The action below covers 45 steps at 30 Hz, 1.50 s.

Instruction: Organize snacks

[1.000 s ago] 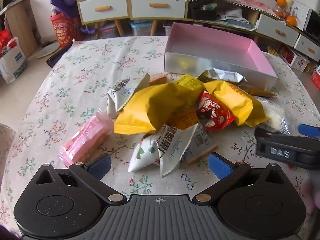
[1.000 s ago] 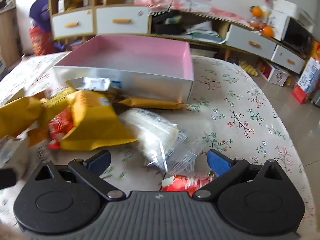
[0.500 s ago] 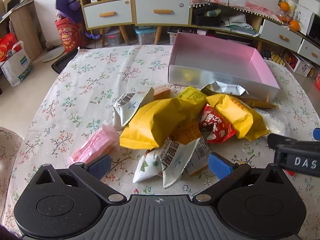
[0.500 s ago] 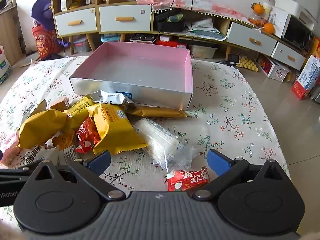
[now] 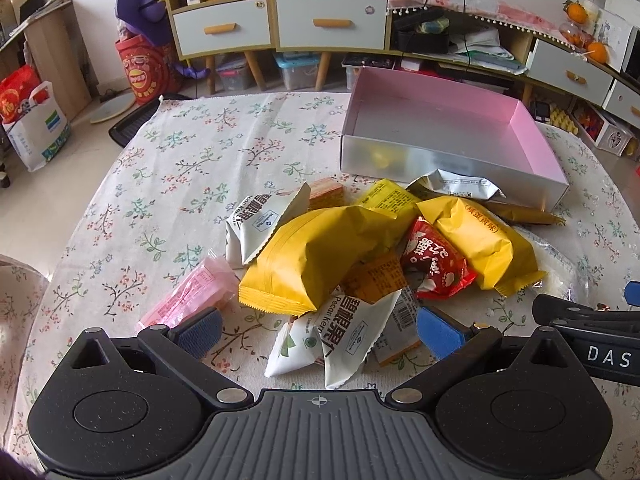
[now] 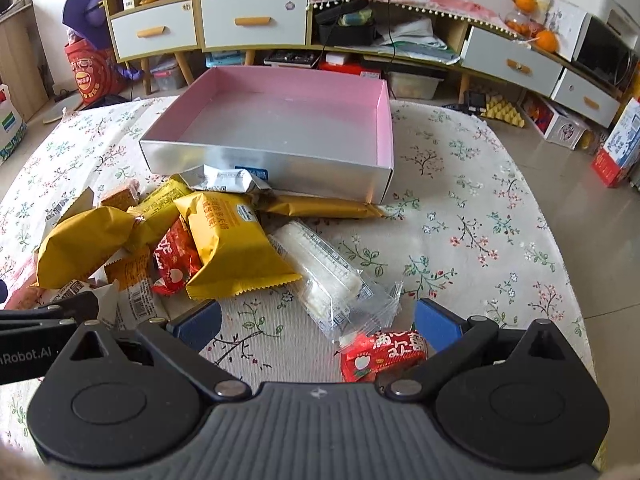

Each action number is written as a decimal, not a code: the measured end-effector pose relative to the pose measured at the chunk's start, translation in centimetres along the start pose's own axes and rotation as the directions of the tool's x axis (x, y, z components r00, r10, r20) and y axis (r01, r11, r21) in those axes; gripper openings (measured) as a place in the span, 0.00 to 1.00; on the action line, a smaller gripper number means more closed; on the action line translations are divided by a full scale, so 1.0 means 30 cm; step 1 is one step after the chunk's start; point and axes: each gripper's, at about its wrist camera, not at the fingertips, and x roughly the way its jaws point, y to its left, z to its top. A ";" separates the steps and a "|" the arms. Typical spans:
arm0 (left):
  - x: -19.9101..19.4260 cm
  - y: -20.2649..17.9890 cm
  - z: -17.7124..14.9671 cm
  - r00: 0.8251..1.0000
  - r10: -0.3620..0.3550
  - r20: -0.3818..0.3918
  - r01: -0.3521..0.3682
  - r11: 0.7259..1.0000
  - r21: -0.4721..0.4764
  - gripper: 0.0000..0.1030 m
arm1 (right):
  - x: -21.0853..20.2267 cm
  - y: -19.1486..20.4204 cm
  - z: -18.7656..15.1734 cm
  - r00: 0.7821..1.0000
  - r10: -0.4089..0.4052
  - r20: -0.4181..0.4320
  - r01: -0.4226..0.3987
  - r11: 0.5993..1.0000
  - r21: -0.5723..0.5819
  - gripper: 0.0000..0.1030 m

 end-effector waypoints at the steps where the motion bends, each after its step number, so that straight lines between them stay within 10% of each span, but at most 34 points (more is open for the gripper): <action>1: 0.001 -0.002 -0.001 1.000 0.000 -0.002 0.000 1.000 0.002 1.00 | 0.002 0.001 -0.003 1.000 0.002 -0.003 -0.002 1.000 0.001 1.00; 45: 0.006 -0.011 -0.010 1.000 -0.001 -0.011 0.001 1.000 0.005 1.00 | 0.005 -0.003 -0.004 1.000 -0.003 -0.021 0.003 0.999 0.033 1.00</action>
